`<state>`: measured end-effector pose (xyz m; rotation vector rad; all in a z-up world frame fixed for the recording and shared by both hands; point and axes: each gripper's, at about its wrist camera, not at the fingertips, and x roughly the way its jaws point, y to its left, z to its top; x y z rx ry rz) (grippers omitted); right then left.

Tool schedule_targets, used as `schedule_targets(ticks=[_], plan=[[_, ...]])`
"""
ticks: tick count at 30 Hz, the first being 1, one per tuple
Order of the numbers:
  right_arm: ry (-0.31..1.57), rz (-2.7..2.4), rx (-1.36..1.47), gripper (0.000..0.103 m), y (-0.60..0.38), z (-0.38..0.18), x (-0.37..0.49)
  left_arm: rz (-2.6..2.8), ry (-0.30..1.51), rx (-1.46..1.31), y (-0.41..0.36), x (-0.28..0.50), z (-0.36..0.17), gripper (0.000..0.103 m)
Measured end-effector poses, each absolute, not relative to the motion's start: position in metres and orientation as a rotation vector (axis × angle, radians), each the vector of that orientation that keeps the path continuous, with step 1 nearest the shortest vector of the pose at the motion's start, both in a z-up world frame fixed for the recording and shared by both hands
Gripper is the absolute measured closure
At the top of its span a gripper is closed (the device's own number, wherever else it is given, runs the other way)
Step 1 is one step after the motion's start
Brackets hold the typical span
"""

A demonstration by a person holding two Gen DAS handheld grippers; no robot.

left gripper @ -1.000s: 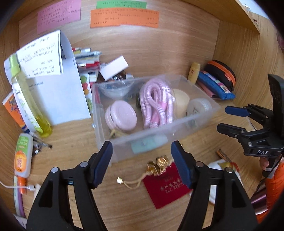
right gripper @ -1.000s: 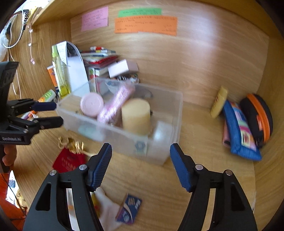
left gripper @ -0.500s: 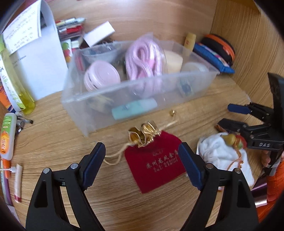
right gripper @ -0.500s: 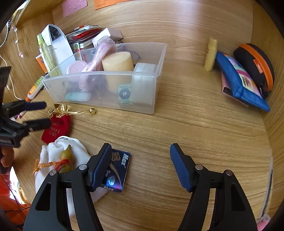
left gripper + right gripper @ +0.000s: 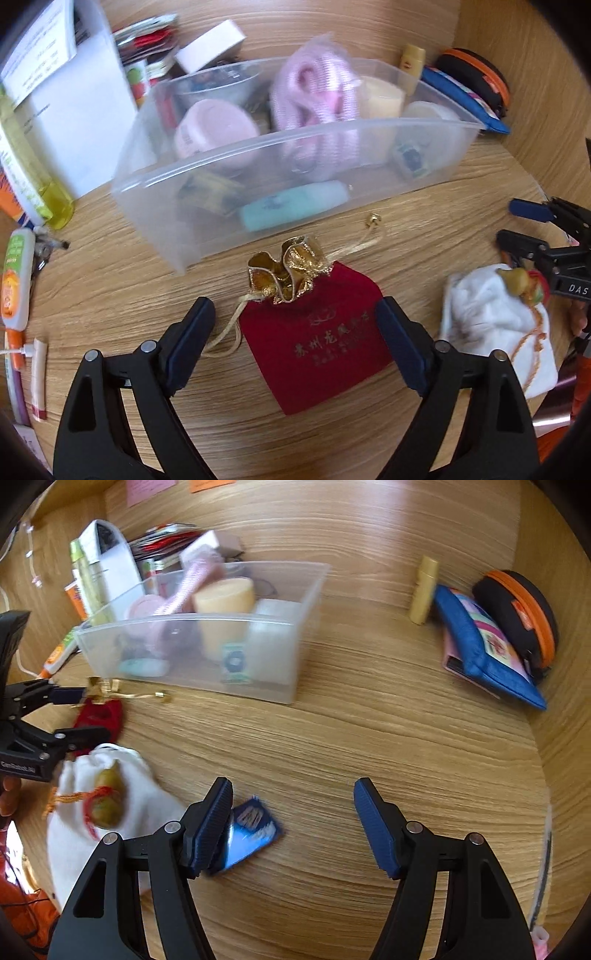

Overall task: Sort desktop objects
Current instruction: 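Grasp the red velvet pouch with the left gripper while the right grasps the blue Max box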

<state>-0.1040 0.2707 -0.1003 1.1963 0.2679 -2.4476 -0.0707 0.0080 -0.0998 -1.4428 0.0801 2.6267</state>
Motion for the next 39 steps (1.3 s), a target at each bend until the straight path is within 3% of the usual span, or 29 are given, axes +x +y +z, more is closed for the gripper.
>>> schedule_targets(ticks=[6,15,22,27,35,36,37,39], plan=[[0.235,-2.438,1.193,0.038,0.275,-0.098,-0.095,2.593,-0.048,-1.461,0.001,-0.066,-0.091,0.014],[0.254,-2.437,1.178,0.038,0.277,-0.093,-0.075,2.596,0.019,-1.447,0.036,-0.064,-0.080,0.014],[0.186,-2.391,1.185,0.038,0.272,-0.090,-0.063,2.609,-0.020,-1.429,0.037,-0.068,-0.077,0.014],[0.187,-2.356,1.215,0.038,0.262,-0.099,-0.058,2.654,0.086,-1.432,0.045,-0.067,-0.083,0.014],[0.221,-2.420,1.204,0.038,0.270,-0.102,-0.051,2.688,0.088,-1.432,0.034,-0.067,-0.087,0.014],[0.222,-2.430,1.199,0.039,0.273,-0.102,-0.052,2.695,0.087,-1.424,0.032,-0.066,-0.087,0.017],[0.223,-2.437,1.194,0.045,0.274,-0.102,-0.052,2.708,0.091,-1.412,0.032,-0.065,-0.086,0.028],[0.244,-2.453,1.181,0.056,0.274,-0.102,-0.051,2.735,0.100,-1.393,0.034,-0.065,-0.084,0.032]])
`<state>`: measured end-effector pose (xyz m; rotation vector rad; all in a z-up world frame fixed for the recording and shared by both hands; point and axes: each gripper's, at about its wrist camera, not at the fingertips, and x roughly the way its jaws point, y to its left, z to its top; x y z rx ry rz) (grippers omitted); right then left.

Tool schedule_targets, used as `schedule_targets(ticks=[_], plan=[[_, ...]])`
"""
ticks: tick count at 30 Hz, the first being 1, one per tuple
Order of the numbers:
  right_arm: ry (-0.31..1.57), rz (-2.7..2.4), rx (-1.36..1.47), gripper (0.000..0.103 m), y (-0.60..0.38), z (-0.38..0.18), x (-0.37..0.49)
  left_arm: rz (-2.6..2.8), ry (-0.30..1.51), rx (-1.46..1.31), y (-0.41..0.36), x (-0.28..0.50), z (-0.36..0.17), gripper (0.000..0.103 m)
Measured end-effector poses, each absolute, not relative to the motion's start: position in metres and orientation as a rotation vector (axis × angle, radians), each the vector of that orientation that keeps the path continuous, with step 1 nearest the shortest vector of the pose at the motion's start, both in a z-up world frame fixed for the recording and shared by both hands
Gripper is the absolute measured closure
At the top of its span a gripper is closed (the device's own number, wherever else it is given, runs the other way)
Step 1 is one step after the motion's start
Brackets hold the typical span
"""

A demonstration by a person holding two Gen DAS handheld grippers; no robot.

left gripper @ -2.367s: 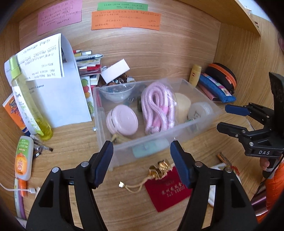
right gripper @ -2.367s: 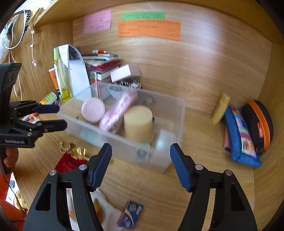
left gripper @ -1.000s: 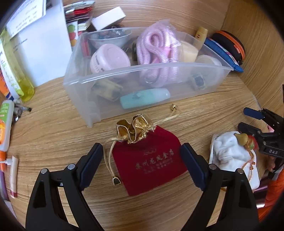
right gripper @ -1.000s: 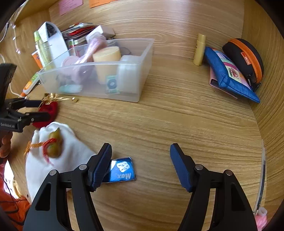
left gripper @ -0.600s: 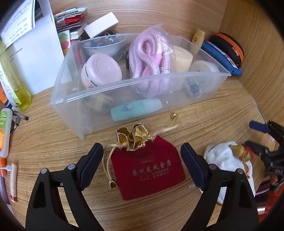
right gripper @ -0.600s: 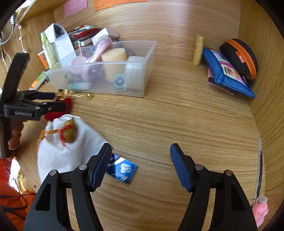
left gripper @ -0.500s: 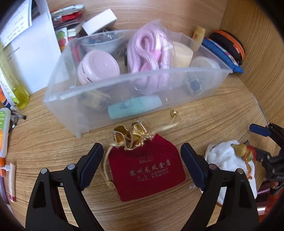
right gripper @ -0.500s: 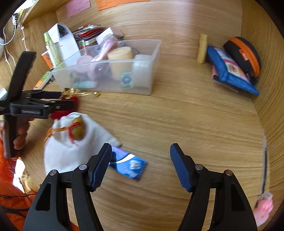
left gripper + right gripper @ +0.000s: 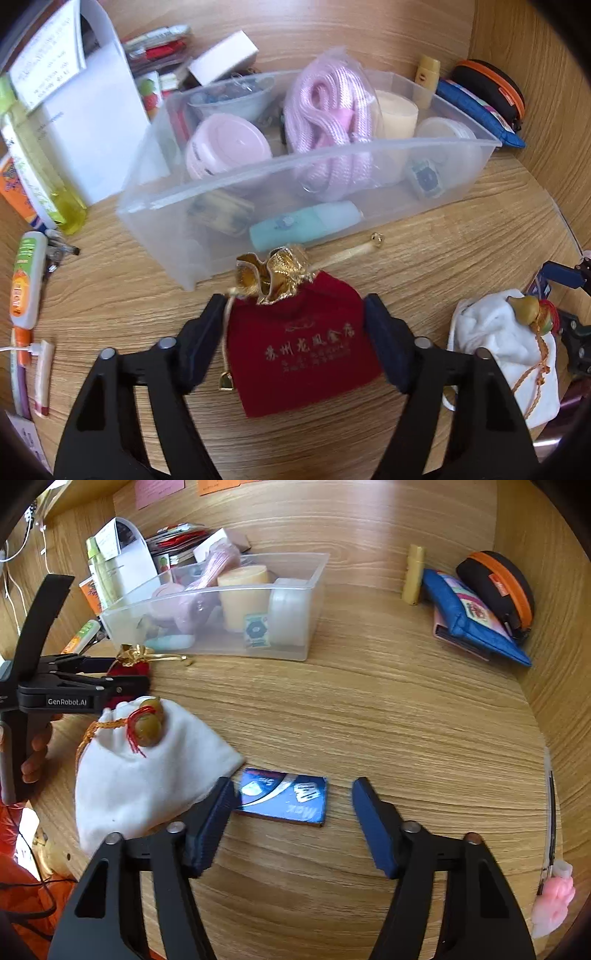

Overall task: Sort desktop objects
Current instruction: 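Grasp the red velvet pouch with the left gripper while the right grasps the blue Max box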

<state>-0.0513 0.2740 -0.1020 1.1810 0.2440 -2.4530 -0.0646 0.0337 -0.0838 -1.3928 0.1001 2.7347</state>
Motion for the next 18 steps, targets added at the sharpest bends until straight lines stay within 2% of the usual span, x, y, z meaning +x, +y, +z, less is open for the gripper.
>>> schedule_targets(ticks=[1,5,7,16,18], plan=[[0.247,-2.455,1.180,0.057,0.274,-0.102,-0.052,2.731,0.092,-1.384,0.032,-0.063,-0.083,0.040],[0.249,-2.498,1.160,0.057,0.274,-0.100,-0.058,2.731,0.044,-1.357,0.021,-0.059,-0.081,0.050],[0.239,-2.514,1.150,0.057,0.276,-0.095,-0.062,2.754,0.024,-1.330,0.016,-0.055,-0.077,0.058],[0.127,-2.525,1.043,0.057,0.277,-0.058,-0.084,2.779,-0.049,-1.277,0.007,-0.041,-0.069,0.074],[0.118,-2.514,1.017,0.057,0.273,-0.051,-0.088,2.780,-0.064,-1.257,0.001,-0.036,-0.063,0.075]])
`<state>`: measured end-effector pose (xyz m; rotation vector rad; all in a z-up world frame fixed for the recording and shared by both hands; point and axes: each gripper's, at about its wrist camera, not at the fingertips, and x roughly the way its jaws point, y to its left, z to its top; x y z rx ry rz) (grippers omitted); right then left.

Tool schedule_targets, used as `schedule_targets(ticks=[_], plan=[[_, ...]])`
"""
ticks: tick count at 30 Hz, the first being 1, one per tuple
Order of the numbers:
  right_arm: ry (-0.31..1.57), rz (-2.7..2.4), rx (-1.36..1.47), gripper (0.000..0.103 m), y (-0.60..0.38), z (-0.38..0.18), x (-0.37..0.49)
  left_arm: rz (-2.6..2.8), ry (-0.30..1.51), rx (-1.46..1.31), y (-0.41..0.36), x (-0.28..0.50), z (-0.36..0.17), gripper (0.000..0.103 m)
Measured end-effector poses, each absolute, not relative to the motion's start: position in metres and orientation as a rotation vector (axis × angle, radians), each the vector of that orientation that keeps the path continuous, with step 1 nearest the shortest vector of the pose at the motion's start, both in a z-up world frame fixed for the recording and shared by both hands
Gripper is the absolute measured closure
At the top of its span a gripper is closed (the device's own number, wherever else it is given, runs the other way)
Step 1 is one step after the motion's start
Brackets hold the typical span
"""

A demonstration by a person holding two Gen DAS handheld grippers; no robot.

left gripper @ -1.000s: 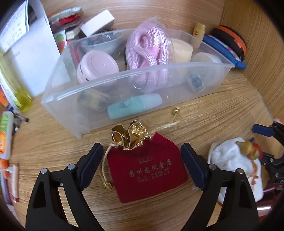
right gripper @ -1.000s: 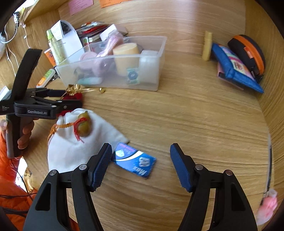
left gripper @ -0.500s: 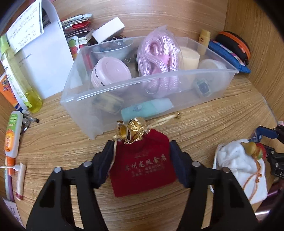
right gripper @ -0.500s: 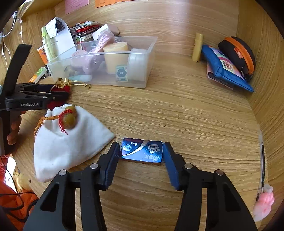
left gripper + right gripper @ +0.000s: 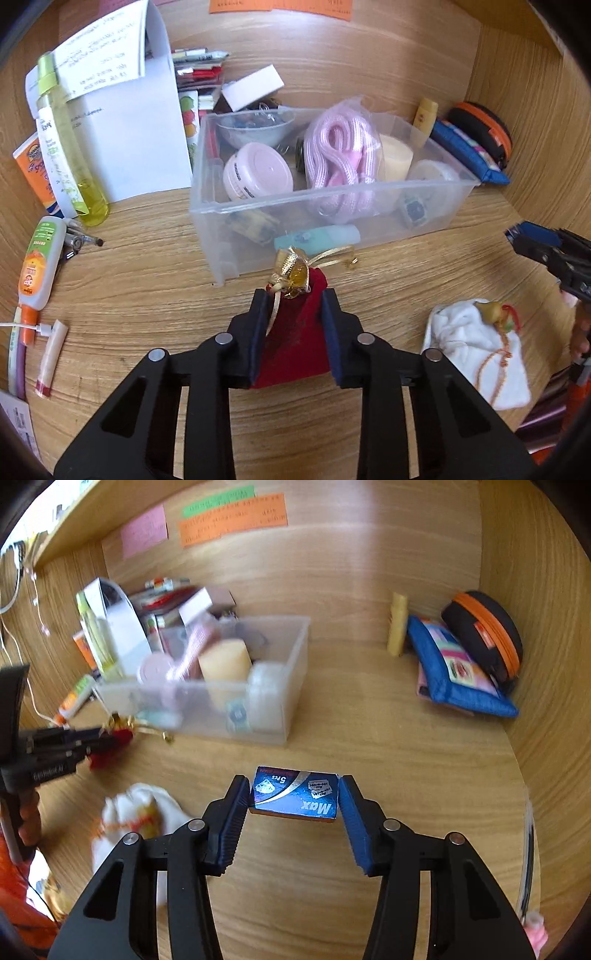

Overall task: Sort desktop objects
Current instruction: 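Grasp the red velvet pouch with the left gripper while the right grasps the blue Max box, then lower the red pouch and blue Max box into the clear box and release both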

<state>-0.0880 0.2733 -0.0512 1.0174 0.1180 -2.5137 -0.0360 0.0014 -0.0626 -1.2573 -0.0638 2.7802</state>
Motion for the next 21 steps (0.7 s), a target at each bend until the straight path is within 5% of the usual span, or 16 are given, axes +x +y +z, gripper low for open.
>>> schedule_targets(ticks=[21], plan=[[0.145,-2.438,0.847,0.057,0.221,-0.014,-0.121,2.878,-0.098,-1.008,-0.017,-0.036,0.003,0.075]])
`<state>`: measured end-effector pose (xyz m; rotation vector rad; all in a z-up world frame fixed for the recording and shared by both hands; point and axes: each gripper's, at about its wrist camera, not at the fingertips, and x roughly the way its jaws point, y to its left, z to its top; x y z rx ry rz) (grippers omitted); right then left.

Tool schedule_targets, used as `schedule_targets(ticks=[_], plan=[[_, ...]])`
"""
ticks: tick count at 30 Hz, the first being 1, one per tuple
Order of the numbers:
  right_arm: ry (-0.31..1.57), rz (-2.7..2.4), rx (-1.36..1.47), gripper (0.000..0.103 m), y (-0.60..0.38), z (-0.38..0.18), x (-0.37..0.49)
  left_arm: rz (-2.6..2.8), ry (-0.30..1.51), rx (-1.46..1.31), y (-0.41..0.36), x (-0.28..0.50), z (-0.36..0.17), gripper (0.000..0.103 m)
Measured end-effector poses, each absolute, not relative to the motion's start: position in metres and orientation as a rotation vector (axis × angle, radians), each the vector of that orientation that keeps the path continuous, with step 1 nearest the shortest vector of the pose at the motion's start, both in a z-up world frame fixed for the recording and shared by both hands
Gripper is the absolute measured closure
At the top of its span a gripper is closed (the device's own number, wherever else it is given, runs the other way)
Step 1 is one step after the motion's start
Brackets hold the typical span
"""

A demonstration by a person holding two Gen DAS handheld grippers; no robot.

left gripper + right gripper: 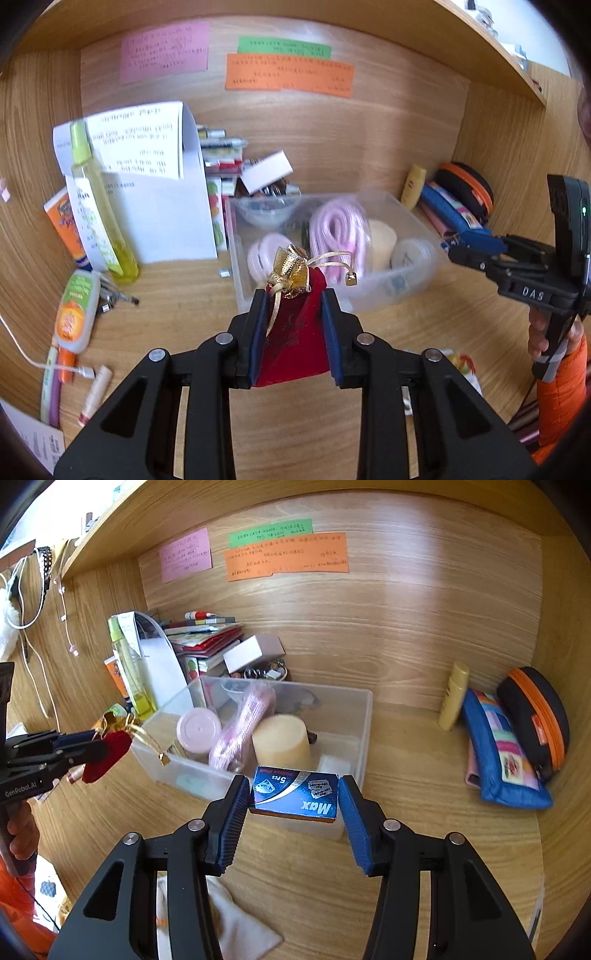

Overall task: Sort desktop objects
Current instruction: 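Lower the red pouch and blue Max box into the clear box and release both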

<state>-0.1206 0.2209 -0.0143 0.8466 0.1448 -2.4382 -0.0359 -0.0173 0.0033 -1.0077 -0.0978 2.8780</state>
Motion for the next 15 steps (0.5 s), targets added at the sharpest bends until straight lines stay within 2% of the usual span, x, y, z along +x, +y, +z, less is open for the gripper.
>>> schedule_targets(ticks=[15], plan=[[0.125,-2.395,0.884,0.057,0.202,-0.025,-0.155,2.870,-0.123,-0.997,-0.021,-0.096,0.006,0.075]])
